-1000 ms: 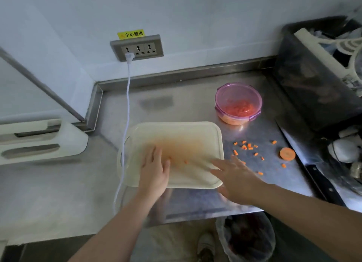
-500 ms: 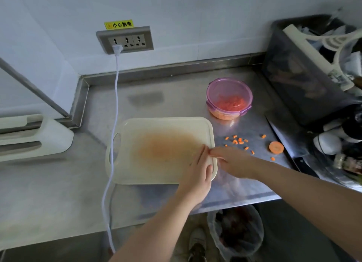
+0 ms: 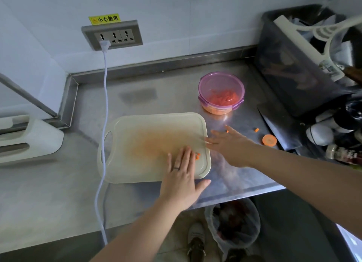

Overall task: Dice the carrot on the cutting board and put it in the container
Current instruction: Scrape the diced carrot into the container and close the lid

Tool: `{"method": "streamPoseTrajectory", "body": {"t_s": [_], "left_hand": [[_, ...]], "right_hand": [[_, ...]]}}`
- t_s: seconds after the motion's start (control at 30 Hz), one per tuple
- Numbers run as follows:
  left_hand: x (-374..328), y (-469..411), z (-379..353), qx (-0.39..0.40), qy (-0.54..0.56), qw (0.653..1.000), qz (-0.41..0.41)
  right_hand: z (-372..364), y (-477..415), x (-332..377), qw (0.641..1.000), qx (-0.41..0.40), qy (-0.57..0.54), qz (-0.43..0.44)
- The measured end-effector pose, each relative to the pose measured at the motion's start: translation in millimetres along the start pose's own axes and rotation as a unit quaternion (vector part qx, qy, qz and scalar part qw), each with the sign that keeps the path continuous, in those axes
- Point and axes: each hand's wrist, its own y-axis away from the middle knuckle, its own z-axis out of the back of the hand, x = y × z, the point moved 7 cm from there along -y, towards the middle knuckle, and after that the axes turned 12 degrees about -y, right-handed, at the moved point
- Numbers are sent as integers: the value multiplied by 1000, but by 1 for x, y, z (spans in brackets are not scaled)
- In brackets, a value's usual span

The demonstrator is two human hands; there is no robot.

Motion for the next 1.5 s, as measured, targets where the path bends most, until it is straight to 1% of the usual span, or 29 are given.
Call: {"method": "streamPoseTrajectory", "body": {"t_s": [0.1, 0.2, 0.3, 0.37, 0.4, 0.47, 0.53, 0.57, 0.6, 0.63, 0.7, 0.73, 0.77, 0.8, 0.83, 0.9, 0.97, 1.03, 1.1, 1.2, 1.23, 1.33, 1.37, 1.43, 1.5], "left_hand": [[-30, -5, 4, 10, -2, 999, -40], [-51, -7, 5, 13, 13, 998, -58], [-68, -3, 7, -9, 5, 994, -106], [-77, 1, 10, -36, 4, 989, -145], [-76, 2, 12, -43, 0, 988, -151], [-60, 2, 14, -50, -6, 991, -122], [-36, -2, 15, -41, -17, 996, -73], [-27, -3, 14, -39, -24, 997, -60], [-21, -4, 13, -40, -31, 997, -58], [-19, -5, 11, -33, -41, 997, -62], [-23, -9, 8, -16, -57, 995, -85], [-27, -12, 8, -14, -62, 993, -97], [-30, -18, 9, -14, -65, 992, -106], [-33, -24, 10, -16, -66, 991, -112], [-36, -31, 13, -19, -67, 991, -118], [-41, -45, 15, -25, -75, 989, -125], [-48, -57, 21, -20, -84, 988, -127], [-56, -66, 20, 3, -93, 987, -133], [-63, -74, 16, 42, -66, 992, -103], [-77, -81, 17, 9, -7, 999, -51], [-83, -82, 18, -11, 11, 999, -52], [-104, -76, 23, -47, 47, 994, -91], [-110, -72, 26, -56, 65, 991, -106], [-116, -67, 32, -68, 141, 979, -128], [-106, -69, 39, -75, 262, 957, -96]], "right_hand": [[1, -2, -1, 1000, 9, 13, 8], [6, -5, -3, 1000, 14, -10, 12], [10, -7, -9, 999, 33, -27, 7], [13, -7, -10, 999, 28, -33, 15], [13, -7, -10, 999, 25, -39, 15], [12, -4, -12, 998, 7, -54, 11], [12, 1, -20, 996, -49, -76, 17], [12, 6, -26, 990, -86, -107, 15], [13, 13, -34, 978, -134, -160, 7], [13, 24, -45, 954, -183, -237, -16], [5, 50, -69, 883, -254, -384, -88], [-1, 63, -80, 853, -283, -421, -122], [-9, 73, -90, 834, -305, -434, -151], [-18, 80, -99, 825, -314, -436, -175], [-27, 83, -106, 822, -311, -435, -196], [-41, 79, -114, 830, -295, -423, -211], [-50, 68, -114, 848, -286, -399, -198], [-58, 57, -109, 861, -277, -385, -185], [-62, 50, -104, 861, -284, -385, -174], [-65, 48, -98, 858, -302, -387, -151], [-67, 49, -94, 859, -311, -384, -137], [-75, 54, -78, 864, -318, -385, -74], [-77, 58, -72, 858, -319, -398, -55], [-75, 67, -67, 828, -323, -457, -26], [-68, 75, -73, 791, -358, -495, -15]]}}
